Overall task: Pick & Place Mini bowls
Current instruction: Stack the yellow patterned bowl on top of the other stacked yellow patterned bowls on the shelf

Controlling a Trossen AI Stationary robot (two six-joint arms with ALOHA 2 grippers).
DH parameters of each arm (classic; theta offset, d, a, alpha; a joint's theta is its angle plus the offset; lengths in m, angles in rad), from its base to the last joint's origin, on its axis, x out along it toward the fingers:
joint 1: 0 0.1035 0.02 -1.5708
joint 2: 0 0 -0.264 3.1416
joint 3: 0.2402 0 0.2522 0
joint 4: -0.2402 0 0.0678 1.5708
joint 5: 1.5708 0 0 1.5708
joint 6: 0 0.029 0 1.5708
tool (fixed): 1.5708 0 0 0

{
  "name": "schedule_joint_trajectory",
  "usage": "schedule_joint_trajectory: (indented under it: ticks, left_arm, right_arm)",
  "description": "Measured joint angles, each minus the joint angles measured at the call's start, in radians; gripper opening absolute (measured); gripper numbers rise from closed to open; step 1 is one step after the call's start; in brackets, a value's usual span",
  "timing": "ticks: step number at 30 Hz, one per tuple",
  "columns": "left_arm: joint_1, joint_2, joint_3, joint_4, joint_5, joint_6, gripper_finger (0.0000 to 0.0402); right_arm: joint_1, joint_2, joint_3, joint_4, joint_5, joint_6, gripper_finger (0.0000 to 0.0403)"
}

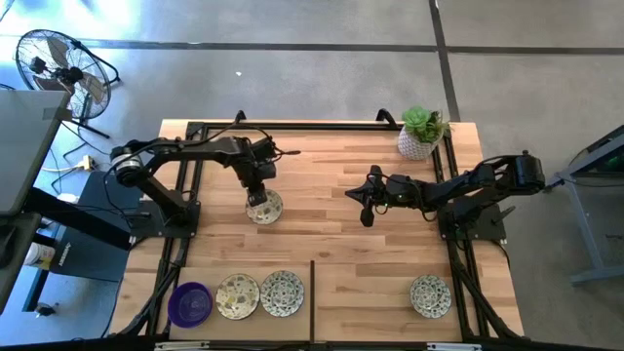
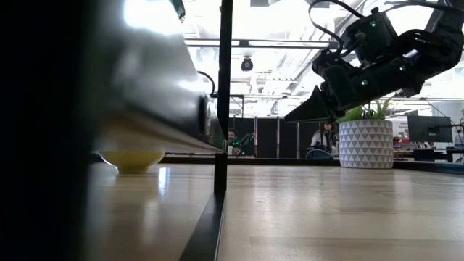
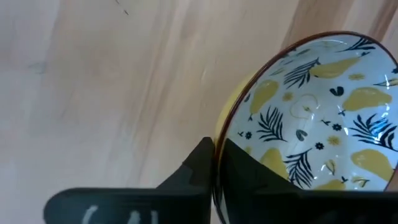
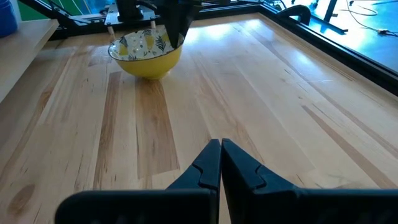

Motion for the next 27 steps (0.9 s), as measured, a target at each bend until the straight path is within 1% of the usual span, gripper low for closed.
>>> schedule_joint_trajectory:
  ticks: [2, 4, 8, 11, 14, 18, 22, 25, 27]
  left_arm:
    - [0.0, 0.0, 0.002, -0.013, 0.004, 0.001, 0.0018]
    - [0.0, -0.004, 0.013, -0.046, 0.007, 0.004, 0.0014]
    - [-0.001, -0.025, 0.069, -0.107, 0.033, 0.013, 0.0008]
    - [-0.002, -0.072, 0.117, -0.183, 0.032, 0.025, 0.0007]
    - [-0.029, -0.115, 0.175, -0.264, 0.035, 0.015, 0.0005]
    - [-0.122, -0.182, 0.235, -0.393, 0.031, -0.047, 0.0005]
    - [-0.268, -0.236, 0.264, -0.443, 0.034, -0.16, 0.0005]
    - [-0.385, -0.275, 0.283, -0.424, 0.061, -0.265, 0.0005]
    - [-0.461, -0.301, 0.283, -0.438, 0.061, -0.337, 0.0005]
  right_arm:
    - [0.0, 0.0, 0.0, 0.0, 0.0, 0.0, 0.0001]
    - [0.0, 0.0, 0.0, 0.0, 0.0, 0.0, 0.0001]
    - [0.0, 0.0, 0.0, 0.0, 0.0, 0.0, 0.0001]
    - [0.0, 0.0, 0.0, 0.0, 0.0, 0.0, 0.0001]
    - [0.0, 0.0, 0.0, 0.0, -0.001, 0.0, 0.0002]
    - [0.0, 0.0, 0.0, 0.0, -0.004, 0.0, 0.0001]
    - [0.0, 0.0, 0.0, 0.0, -0.006, 0.0, 0.0002]
    - [0.0, 0.0, 0.0, 0.001, -0.007, 0.0, 0.0001]
    - [0.0, 0.0, 0.0, 0.005, -0.011, 0.001, 0.0001]
